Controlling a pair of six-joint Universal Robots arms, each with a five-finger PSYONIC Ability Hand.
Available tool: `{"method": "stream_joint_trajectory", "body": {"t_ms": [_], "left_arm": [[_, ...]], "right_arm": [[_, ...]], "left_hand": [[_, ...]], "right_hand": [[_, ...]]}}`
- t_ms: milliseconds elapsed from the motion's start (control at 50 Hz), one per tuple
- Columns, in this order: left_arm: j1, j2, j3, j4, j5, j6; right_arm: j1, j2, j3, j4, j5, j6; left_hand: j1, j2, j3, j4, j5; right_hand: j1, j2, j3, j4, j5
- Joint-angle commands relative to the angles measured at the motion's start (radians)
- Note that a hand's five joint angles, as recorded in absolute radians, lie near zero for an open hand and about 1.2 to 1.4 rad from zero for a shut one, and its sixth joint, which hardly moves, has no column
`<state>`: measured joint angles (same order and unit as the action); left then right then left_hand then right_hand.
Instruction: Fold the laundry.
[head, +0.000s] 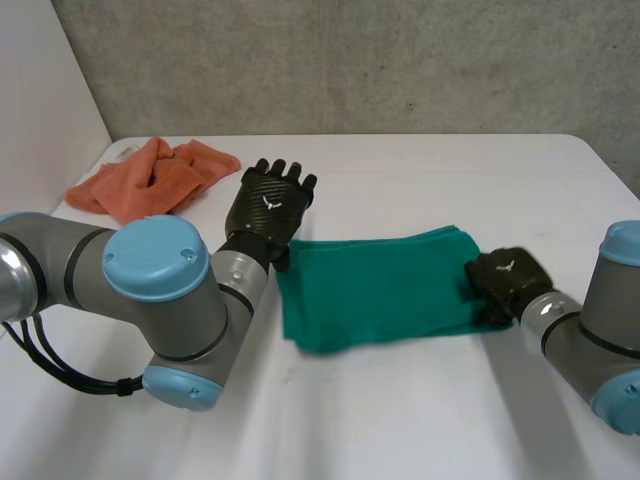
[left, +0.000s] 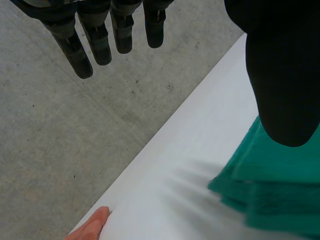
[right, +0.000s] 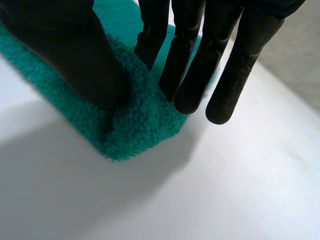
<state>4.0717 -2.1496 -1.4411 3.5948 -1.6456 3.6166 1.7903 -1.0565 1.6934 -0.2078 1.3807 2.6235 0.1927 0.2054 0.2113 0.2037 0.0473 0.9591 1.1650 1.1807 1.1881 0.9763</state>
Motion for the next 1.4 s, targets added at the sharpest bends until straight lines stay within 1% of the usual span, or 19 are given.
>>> {"method": "stream_joint_trajectory", "body": {"t_ms": [20, 100, 180, 220, 340, 360, 380, 400, 420, 500, 580, 600, 680, 760, 840, 960, 1060, 1200, 1400], "left_arm": [[0.021, 0.059, -0.027, -0.013, -0.002, -0.001], [0.053, 0.086, -0.041, -0.014, -0.002, -0.003], [0.067, 0.111, -0.050, -0.016, -0.005, -0.001], [0.078, 0.123, -0.061, -0.016, -0.005, -0.001], [0.090, 0.135, -0.079, -0.014, -0.008, -0.006], [0.090, 0.135, -0.079, -0.014, -0.008, -0.007], [0.090, 0.135, -0.081, -0.014, -0.008, -0.010], [0.088, 0.135, -0.081, -0.014, -0.008, -0.015], [0.087, 0.134, -0.079, -0.013, -0.007, -0.025], [0.073, 0.132, -0.062, -0.014, -0.006, -0.061], [0.035, 0.125, -0.032, -0.016, -0.006, -0.099], [0.026, 0.122, -0.028, -0.017, -0.006, -0.108], [-0.017, 0.108, -0.005, -0.054, -0.005, -0.159], [-0.074, 0.056, 0.053, -0.125, -0.002, -0.226], [-0.099, -0.024, 0.141, -0.227, 0.001, -0.277], [-0.103, -0.154, 0.257, -0.378, -0.005, -0.289], [-0.096, -0.207, 0.281, -0.432, -0.010, -0.286], [-0.089, -0.237, 0.278, -0.496, -0.023, -0.282], [-0.057, -0.124, 0.286, -0.505, -0.013, -0.279]], "right_arm": [[0.069, -0.062, -0.093, -0.019, 0.115, -0.222], [0.292, -0.025, -0.213, -0.005, 0.116, -0.339], [0.427, 0.027, -0.293, -0.001, 0.095, -0.385], [0.469, 0.049, -0.301, -0.008, 0.081, -0.391], [0.560, 0.110, -0.264, -0.001, -0.043, -0.399], [0.560, 0.109, -0.258, -0.001, -0.046, -0.395], [0.555, 0.101, -0.239, -0.005, -0.055, -0.384], [0.551, 0.095, -0.230, -0.011, -0.060, -0.373], [0.548, 0.086, -0.222, -0.016, -0.061, -0.358], [0.491, -0.008, -0.218, -0.024, -0.042, -0.194], [0.350, -0.085, -0.210, -0.016, -0.028, 0.045], [0.307, -0.092, -0.215, -0.004, -0.031, 0.146], [0.250, -0.096, -0.242, 0.059, -0.049, 0.350], [0.236, -0.057, -0.319, 0.168, -0.084, 0.458], [0.236, 0.042, -0.399, 0.263, -0.097, 0.480], [0.236, 0.160, -0.492, 0.350, -0.086, 0.472], [0.245, 0.243, -0.546, 0.392, -0.069, 0.376], [0.250, 0.257, -0.555, 0.397, 0.023, 0.235], [0.241, 0.176, -0.534, 0.384, 0.040, 0.221]], "left_hand": [[-0.018, -0.031, -0.037, -0.029, -0.047], [-0.018, -0.031, -0.037, -0.029, -0.047], [-0.018, -0.031, -0.037, -0.029, -0.047], [-0.018, -0.031, -0.037, -0.029, -0.047], [-0.018, -0.031, -0.037, -0.029, -0.047], [-0.018, -0.031, -0.037, -0.029, -0.047], [-0.018, -0.031, -0.037, -0.029, -0.047], [-0.018, -0.031, -0.037, -0.029, -0.047], [-0.018, -0.031, -0.037, -0.029, -0.047], [-0.018, -0.031, -0.037, -0.029, -0.047], [-0.018, -0.031, -0.037, -0.029, -0.047], [-0.018, -0.031, -0.037, -0.029, -0.047], [-0.018, -0.031, -0.037, -0.029, -0.047], [-0.018, -0.031, -0.037, -0.029, -0.047], [-0.014, -0.027, -0.033, -0.025, -0.044], [-0.014, -0.027, -0.033, -0.025, -0.044], [-0.003, -0.015, -0.021, -0.014, -0.032], [0.003, -0.010, -0.015, -0.008, -0.026], [-0.009, -0.021, -0.027, -0.019, -0.038]], "right_hand": [[0.437, 0.231, 0.216, 0.208, 0.245], [0.437, 0.231, 0.216, 0.208, 0.245], [0.437, 0.231, 0.216, 0.208, 0.245], [0.437, 0.231, 0.216, 0.208, 0.245], [0.437, 0.231, 0.216, 0.208, 0.245], [0.232, 0.026, 0.010, 0.003, 0.040], [-0.436, -0.642, -0.657, -0.665, -0.628], [-0.721, -0.927, -0.943, -0.950, -0.913], [-0.785, -0.990, -1.006, -1.014, -0.976], [-0.785, -0.990, -1.006, -1.014, -0.976], [-0.785, -0.990, -1.006, -1.014, -0.976], [-0.785, -0.990, -1.006, -1.014, -0.976], [-0.785, -0.990, -1.006, -1.014, -0.976], [-0.785, -0.990, -1.006, -1.014, -0.976], [-0.785, -0.990, -1.006, -1.014, -0.976], [-0.785, -0.990, -1.006, -1.014, -0.976], [-0.785, -0.990, -1.006, -1.014, -0.976], [-0.785, -0.990, -1.006, -1.014, -0.976], [-0.768, -0.974, -0.990, -0.997, -0.960]]}}
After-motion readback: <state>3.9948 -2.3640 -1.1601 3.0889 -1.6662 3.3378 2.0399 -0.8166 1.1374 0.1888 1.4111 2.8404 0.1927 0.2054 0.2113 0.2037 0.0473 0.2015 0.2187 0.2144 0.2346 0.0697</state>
